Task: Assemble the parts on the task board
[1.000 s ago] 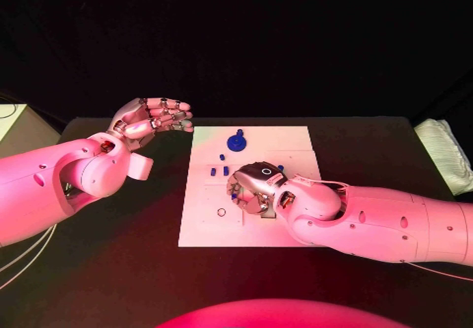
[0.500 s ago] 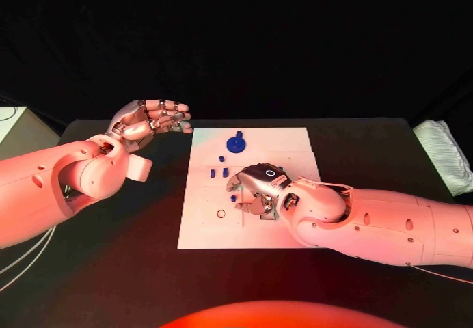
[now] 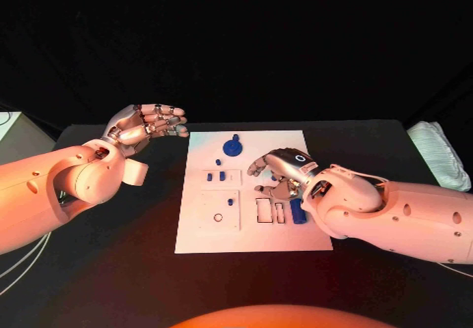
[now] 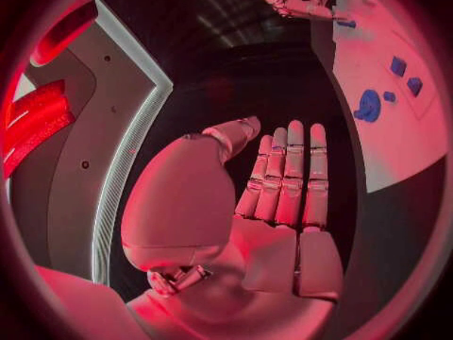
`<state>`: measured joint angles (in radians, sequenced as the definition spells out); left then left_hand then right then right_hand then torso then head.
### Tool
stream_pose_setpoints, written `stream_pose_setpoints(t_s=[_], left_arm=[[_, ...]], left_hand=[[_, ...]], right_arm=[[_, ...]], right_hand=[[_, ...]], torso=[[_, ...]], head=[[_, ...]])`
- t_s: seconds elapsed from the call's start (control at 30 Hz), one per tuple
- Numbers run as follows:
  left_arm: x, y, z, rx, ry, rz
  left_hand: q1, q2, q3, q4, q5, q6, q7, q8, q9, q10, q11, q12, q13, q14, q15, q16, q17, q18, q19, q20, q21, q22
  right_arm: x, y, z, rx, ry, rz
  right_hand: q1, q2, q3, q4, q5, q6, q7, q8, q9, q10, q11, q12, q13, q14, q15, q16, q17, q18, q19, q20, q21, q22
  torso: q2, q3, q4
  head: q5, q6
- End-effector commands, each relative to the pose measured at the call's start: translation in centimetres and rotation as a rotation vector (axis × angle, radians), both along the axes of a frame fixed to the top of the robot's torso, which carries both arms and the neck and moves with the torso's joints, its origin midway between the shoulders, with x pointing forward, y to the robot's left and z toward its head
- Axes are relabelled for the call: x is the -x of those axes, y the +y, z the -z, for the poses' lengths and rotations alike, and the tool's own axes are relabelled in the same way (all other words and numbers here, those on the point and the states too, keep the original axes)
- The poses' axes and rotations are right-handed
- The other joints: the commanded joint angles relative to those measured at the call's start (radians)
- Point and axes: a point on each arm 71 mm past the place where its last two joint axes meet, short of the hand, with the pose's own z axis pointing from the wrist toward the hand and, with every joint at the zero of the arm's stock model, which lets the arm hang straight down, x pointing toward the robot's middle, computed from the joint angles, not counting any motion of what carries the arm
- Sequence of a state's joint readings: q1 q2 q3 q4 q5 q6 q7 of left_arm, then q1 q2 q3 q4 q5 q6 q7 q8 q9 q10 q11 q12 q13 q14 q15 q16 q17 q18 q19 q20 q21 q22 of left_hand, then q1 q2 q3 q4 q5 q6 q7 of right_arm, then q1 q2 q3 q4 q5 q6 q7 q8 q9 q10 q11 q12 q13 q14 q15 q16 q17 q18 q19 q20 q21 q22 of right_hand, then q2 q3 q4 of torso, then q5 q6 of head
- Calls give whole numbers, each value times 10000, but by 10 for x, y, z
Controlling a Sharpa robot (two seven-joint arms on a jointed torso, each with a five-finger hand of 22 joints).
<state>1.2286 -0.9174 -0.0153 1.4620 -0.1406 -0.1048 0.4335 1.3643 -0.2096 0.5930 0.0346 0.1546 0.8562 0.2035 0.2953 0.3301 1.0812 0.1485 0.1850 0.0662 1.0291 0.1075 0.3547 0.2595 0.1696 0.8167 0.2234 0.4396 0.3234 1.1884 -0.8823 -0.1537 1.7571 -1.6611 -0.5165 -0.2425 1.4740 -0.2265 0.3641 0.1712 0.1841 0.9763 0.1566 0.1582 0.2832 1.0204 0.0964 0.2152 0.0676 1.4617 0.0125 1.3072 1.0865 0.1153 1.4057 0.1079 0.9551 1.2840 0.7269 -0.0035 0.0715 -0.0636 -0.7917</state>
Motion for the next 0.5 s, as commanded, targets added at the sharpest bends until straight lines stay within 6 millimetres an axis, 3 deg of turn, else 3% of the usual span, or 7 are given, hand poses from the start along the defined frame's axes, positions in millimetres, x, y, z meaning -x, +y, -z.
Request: stream_pose_setpoints(t_s=[0.03, 0.2, 0.33, 0.5], left_arm=[[1, -3, -1, 151, 25, 221], [1, -4, -1, 163, 28, 264], [1, -4, -1, 167, 29, 279], [1, -4, -1, 163, 34, 286]], left_hand=[[3, 51, -31, -3, 11, 1, 58, -41, -17, -36, 35, -35, 12, 55, -10, -45, 12, 107, 73, 8, -40, -13], [10, 53, -31, -7, 11, 4, 54, -40, -17, -36, 33, -38, 14, 58, -11, -52, 15, 108, 75, 7, -45, -16], [10, 53, -31, -7, 11, 4, 54, -40, -17, -36, 33, -38, 14, 58, -11, -52, 15, 108, 75, 7, -45, -16], [10, 53, -31, -7, 11, 4, 54, -40, -17, -36, 33, -38, 14, 58, -11, -52, 15, 108, 75, 7, -45, -16]], right_arm=[[-9, -16, -5, 215, 281, 97], [-21, -34, -8, 732, 325, 389], [-26, -40, -7, 1135, 402, 503], [-31, -43, -3, 1693, 582, 615]], right_hand=[[-91, -174, 82, 29, 56, 49, -39, -35, -16, 92, 5, 29, -15, 155, -12, 137, 202, -135, 96, -23, 261, 138], [-121, -241, 94, 38, 47, 52, -55, -51, -17, 83, -4, 8, -21, 223, -19, 282, 437, -184, 184, -27, 551, 282], [-135, -289, 98, 41, 20, 37, -72, -76, -21, 32, -5, -30, -30, 241, -21, 312, 467, -184, 193, -31, 557, 293], [-160, -340, 63, 55, -68, -17, -146, -134, -32, -92, 9, -107, -39, 247, -9, 328, 465, -177, 182, -34, 511, 291]], torso=[[-3, -8, 3], [10, 5, 39], [22, 8, 34], [21, -7, 31]], head=[[-50, 49], [-76, 86], [-63, 82], [-66, 74]])
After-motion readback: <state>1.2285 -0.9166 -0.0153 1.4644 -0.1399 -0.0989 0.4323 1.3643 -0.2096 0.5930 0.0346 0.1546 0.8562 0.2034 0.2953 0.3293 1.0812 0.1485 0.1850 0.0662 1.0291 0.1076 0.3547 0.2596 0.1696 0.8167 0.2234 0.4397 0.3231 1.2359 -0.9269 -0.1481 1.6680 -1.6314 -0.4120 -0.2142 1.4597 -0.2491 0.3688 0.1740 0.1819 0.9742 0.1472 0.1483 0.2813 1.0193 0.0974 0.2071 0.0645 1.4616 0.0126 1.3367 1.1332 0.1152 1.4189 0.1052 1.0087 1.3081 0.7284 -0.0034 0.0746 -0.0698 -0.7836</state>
